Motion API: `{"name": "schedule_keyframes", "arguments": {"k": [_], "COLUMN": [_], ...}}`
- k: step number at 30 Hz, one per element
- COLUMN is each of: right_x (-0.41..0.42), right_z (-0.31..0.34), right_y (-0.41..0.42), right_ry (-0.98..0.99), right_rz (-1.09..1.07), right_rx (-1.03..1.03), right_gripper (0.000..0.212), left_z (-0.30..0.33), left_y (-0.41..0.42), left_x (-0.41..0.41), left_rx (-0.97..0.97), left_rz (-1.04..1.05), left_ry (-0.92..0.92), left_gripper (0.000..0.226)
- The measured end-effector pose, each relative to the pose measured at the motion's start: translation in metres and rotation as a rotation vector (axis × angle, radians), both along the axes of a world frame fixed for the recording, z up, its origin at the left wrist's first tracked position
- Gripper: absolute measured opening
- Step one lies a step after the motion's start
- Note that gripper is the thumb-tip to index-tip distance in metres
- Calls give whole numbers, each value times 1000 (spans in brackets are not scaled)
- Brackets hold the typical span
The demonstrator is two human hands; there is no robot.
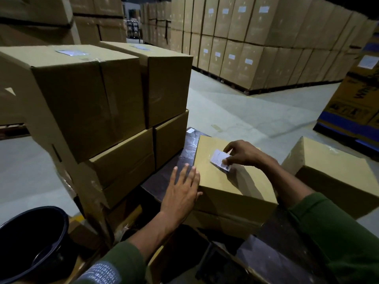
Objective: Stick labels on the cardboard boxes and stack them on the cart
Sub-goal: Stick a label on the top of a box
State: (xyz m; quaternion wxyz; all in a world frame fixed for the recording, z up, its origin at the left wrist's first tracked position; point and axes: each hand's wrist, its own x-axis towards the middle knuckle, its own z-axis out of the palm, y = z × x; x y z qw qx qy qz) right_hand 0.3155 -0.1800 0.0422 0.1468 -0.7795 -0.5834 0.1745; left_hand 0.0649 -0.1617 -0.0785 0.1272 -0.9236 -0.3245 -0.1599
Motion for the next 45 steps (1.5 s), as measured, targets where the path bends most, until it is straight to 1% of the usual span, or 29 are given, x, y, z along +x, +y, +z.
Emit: {"name": "schedule_keyframes", "arguments": {"k": [2,3,4,5,6,7,8,11,15,17,20,23,27,30,33,36,38,41,45], "right_x": [1,0,-2,-5,-7,-9,-9,-18,-33,-32,-19,-3,-5,-21,-27,-12,2,4,-25], "right_z": [-9,-17,-25,-34,-41,-48,-52,-52,-52,-51,-51,-51,-48,-48,-49,-49,-49,-47,-45], "right_y": [-19,-27,-33,-37,-37,-35,-31,-17,-9,-18,-43,-55,-28,-9,-18,-43,-49,-33,-13], "right_ry": [350,508,627,693,711,684,607,400,305,296,274,255,244,280,302,271,254,234,277], "right_rz": [-76,-114,-139,-157,-169,-174,-170,-63,83,132,181,160,78,84,152,204,162,69,111], "right_rx": [205,291,336,345,336,328,320,303,290,273,231,237,258,248,238,221,224,241,242], "right_gripper": [17,19,20,20,20,21,22,28,40,40,35,34,35,37,34,33,32,35,36], "left_z": [0,0,-1,-2,-2,-3,-3,-1,-2,-4,-9,-12,-10,-7,-8,-9,-9,-6,0], "left_y": [0,0,0,1,1,1,2,3,6,8,11,12,12,10,9,10,9,8,5], "left_x": [1,2,2,3,2,2,2,2,1,-1,-1,-1,-2,-4,-4,-3,-3,-2,-3], "left_rx": [2,4,10,18,29,41,55,102,141,149,176,195,213,197,201,196,190,172,151], "left_rz": [-1,-3,-6,-7,-10,-16,-22,-38,-68,-83,-117,-125,-119,-110,-101,-99,-87,-77,-56], "left_ry": [-28,-43,-60,-74,-84,-90,-93,-107,-146,-174,-212,-227,-229,-211,-209,-203,-197,-176,-129], "left_gripper": [63,63,63,62,62,62,61,60,62,60,54,52,49,52,52,51,50,51,53]}}
